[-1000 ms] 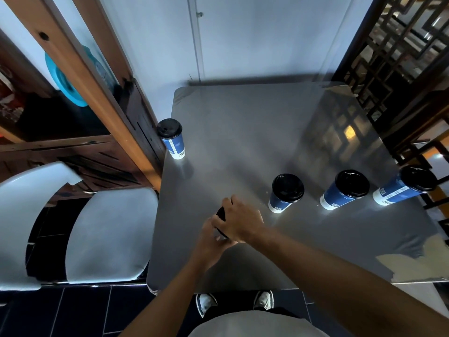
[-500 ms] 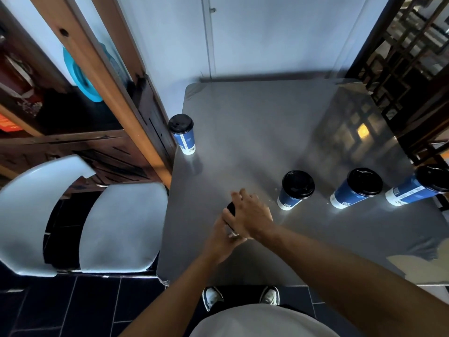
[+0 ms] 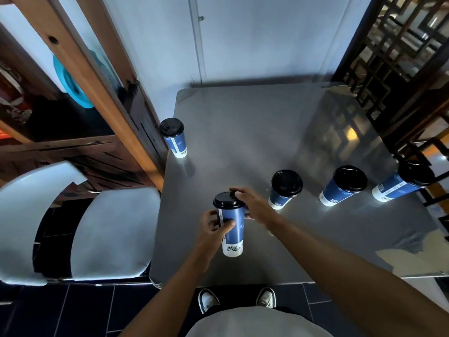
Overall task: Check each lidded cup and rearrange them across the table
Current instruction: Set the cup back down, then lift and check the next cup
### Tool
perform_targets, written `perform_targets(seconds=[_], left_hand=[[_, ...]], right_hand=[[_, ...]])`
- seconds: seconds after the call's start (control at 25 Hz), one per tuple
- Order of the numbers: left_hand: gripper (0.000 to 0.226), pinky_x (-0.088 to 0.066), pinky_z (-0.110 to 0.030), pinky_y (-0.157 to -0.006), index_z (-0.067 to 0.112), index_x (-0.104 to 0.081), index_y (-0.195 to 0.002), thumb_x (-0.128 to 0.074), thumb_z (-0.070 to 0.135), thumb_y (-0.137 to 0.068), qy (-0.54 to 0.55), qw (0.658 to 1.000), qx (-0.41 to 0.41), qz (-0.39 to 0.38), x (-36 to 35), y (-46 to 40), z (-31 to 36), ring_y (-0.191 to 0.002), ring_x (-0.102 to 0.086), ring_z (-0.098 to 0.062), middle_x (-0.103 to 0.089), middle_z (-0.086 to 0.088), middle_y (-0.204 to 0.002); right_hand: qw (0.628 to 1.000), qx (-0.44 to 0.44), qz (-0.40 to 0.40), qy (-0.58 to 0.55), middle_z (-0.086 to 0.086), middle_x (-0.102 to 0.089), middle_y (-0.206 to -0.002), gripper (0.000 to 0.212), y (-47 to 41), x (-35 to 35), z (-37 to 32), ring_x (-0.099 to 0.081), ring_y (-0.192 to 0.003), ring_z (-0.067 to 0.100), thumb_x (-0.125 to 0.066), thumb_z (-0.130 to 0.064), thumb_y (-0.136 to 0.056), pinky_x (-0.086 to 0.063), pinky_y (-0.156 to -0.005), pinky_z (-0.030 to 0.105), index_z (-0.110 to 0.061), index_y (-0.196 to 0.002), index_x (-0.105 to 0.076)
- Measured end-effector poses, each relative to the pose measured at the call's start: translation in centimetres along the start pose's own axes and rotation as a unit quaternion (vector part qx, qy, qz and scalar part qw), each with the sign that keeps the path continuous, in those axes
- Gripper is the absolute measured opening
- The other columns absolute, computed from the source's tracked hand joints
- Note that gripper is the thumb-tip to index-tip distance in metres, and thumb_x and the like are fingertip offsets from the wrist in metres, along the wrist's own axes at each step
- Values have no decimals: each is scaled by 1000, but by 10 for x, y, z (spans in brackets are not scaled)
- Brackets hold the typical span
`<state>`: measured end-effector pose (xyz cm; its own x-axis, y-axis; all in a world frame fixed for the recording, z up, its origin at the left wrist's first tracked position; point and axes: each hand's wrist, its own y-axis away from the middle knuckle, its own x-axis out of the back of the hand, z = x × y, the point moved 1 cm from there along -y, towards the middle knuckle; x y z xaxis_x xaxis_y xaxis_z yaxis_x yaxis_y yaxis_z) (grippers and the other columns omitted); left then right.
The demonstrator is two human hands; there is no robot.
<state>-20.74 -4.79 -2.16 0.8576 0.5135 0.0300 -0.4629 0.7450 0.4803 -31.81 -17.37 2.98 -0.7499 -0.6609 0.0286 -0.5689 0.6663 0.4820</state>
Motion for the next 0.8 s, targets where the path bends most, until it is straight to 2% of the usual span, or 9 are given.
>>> perform_targets(seconds=[0.04,0.12,0.2,0.32,0.4,0.52,0.6,0.68,0.8], left_hand=[[52,-60,-42,-88,15,-55,-128,-79,30,-84,15,1000,8,-3,1,2,0,-103,-75,-27,-76,-10,-113],[49,-60,-46,-89,13,-61,-126,-72,41,-88,52,998,24,-18,-1,2,2,-101,-76,-27,-77,-12,-112],[34,-61,-41,-80,8,-67,-114,-61,39,-100,58,998,30,4,-4,4,8,-88,-77,-25,-78,-13,-102],[40,-60,-35,-66,9,-72,-101,-45,37,-108,70,996,53,16,-7,6,16,-71,-75,-23,-79,-12,-85],[43,-60,-32,-61,10,-73,-101,-41,37,-110,72,995,70,12,-4,6,20,-67,-75,-22,-79,-9,-81],[42,-61,-34,-65,6,-72,-106,-43,36,-109,71,995,69,14,2,6,26,-70,-75,-25,-79,-15,-88],[43,-60,-43,-74,2,-69,-109,-45,37,-108,69,996,54,19,2,2,24,-77,-74,-32,-75,-29,-100],[39,-58,-49,-79,2,-64,-112,-47,37,-106,61,997,51,22,0,0,27,-84,-71,-36,-70,-34,-108],[27,-60,-49,-82,17,-57,-113,-55,42,-103,24,997,61,35,-4,-1,35,-88,-74,-30,-72,-17,-106]], right_hand=[[1000,-2,-2,-14,2,-67,-121,31,1,-2,1,-64,-102,17,-44,-29,-104,-53,-91,36,-25,-129,-61],[999,2,4,-47,6,-65,-122,32,-1,-6,3,-63,-101,19,-44,-31,-105,-52,-90,37,-23,-132,-58],[997,-6,15,-70,6,-64,-117,32,-6,-11,5,-60,-97,16,-44,-30,-105,-51,-88,37,-23,-133,-57],[996,-27,7,-90,7,-66,-119,31,-11,-13,7,-62,-100,18,-44,-36,-104,-50,-100,45,-27,-130,-58],[995,-32,10,-98,9,-67,-122,31,-17,-13,12,-64,-101,19,-45,-41,-101,-50,-101,47,-26,-125,-59],[994,-29,31,-105,11,-68,-122,37,-24,-15,15,-65,-99,18,-50,-50,-93,-51,-99,48,-25,-117,-63],[993,-21,48,-108,14,-68,-121,38,-27,-15,17,-65,-98,19,-53,-51,-89,-52,-99,49,-24,-112,-64],[993,-20,64,-102,13,-69,-119,41,-30,-16,19,-66,-101,22,-55,-55,-85,-53,-99,50,-24,-111,-64],[994,-29,103,-38,7,-70,-106,64,-29,-19,17,-68,-98,25,-57,-74,-71,-57,-89,45,-20,-106,-60]])
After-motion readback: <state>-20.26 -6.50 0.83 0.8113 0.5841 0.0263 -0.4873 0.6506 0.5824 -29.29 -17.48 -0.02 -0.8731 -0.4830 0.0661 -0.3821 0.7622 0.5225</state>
